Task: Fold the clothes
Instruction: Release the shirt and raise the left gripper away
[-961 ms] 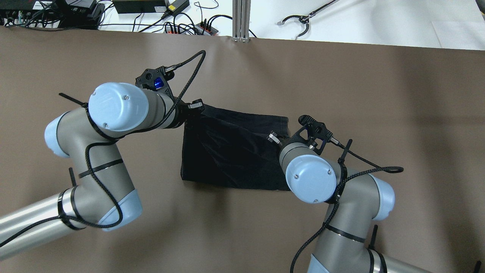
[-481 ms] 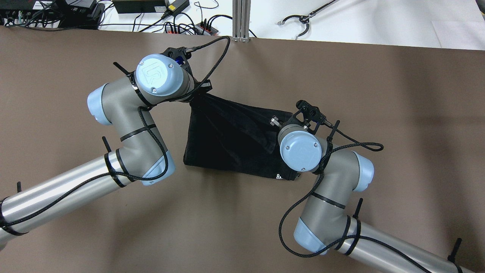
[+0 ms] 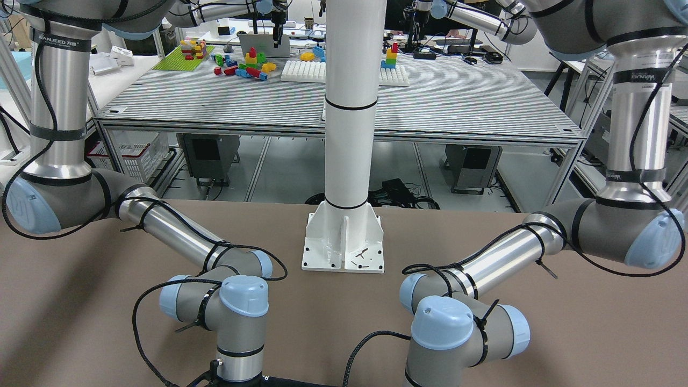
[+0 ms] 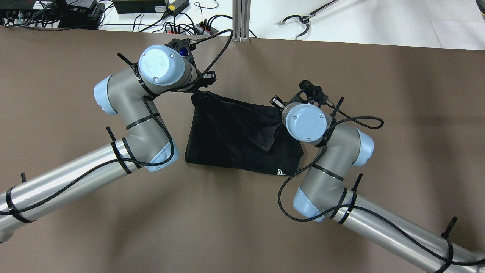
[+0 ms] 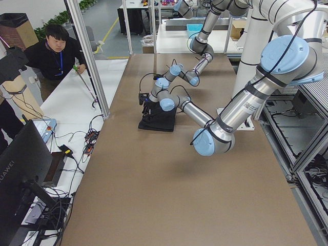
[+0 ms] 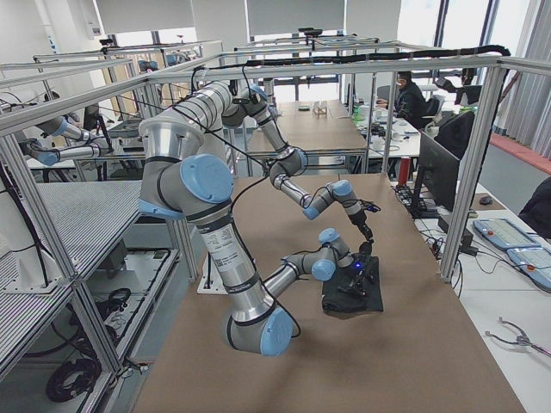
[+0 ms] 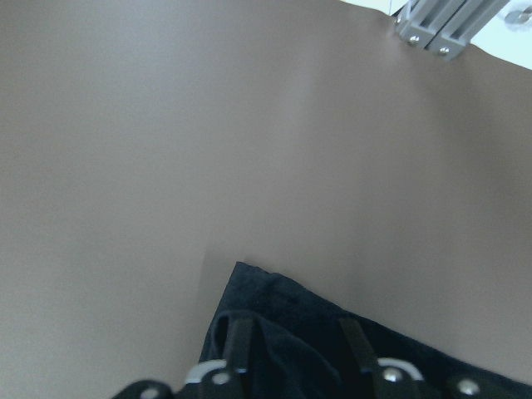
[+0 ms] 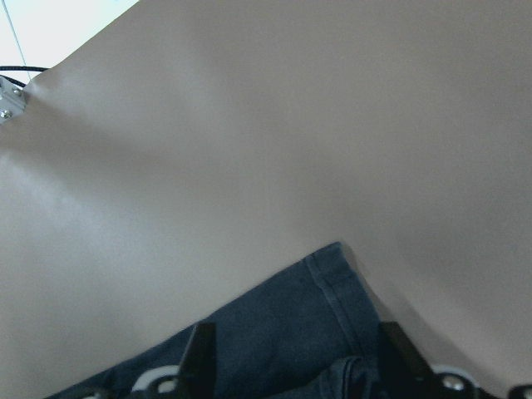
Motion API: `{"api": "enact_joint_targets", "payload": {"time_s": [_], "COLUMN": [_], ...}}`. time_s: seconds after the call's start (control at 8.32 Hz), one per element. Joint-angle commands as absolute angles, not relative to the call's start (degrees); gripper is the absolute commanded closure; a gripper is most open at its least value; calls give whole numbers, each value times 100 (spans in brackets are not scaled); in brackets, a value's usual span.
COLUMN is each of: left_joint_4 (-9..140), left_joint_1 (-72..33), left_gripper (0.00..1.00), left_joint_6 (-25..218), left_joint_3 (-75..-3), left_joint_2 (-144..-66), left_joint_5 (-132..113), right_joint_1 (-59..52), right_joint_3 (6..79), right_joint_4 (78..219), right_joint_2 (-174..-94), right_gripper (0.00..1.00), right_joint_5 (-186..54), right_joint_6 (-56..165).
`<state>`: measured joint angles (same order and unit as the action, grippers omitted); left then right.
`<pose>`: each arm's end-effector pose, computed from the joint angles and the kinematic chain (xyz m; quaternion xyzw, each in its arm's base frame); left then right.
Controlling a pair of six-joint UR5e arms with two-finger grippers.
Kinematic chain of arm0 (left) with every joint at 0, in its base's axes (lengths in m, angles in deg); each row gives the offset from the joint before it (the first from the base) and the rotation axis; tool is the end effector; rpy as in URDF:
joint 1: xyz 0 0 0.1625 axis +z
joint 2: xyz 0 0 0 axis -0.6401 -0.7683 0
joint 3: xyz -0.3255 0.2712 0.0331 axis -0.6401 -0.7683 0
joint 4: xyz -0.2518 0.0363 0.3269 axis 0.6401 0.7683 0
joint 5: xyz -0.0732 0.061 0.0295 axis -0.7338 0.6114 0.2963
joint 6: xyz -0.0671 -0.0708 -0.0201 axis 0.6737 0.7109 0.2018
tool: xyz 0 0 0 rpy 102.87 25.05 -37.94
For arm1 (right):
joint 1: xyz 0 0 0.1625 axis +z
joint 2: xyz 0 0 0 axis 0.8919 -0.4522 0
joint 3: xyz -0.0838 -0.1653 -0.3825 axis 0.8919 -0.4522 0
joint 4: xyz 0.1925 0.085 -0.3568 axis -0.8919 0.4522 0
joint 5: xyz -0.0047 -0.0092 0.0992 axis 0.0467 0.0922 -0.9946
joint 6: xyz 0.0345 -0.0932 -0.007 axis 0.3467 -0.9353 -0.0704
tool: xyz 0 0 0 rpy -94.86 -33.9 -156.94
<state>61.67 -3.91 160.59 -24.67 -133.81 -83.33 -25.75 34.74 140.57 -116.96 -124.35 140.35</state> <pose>0.4755 -0.6256 0.1902 0.1844 0.4446 -0.2215 0.8481 -0.4879 -0.5590 0.2707 0.1632 -0.4205 0.4029 0.7964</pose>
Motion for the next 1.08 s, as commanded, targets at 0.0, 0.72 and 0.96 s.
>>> {"api": "enact_joint_targets", "payload": {"time_s": [0.0,0.72,0.96], "left_joint_4": [6347,6400,6409], "left_joint_1": [-993,-1197,-1197], "left_gripper": [6,5,5], "left_joint_6": [16039,15732,15723], "left_joint_3": [-2622,-2588,-2606], "left_joint_2": [-13370,-13212,-13150], "left_joint_5": [-9481,-9697,-9688], "right_joint_1": [-2233,-3761,-3842], "right_joint_3": [3731,4207,4198], "right_joint_4": [14030,14048,14048], "right_joint_2": [-11679,-12136,-12127], "right_gripper": [8,25,40], "right_joint_5": [-13073,-11915,-11659], "right_joint_6": [14256,16726,17018]}}
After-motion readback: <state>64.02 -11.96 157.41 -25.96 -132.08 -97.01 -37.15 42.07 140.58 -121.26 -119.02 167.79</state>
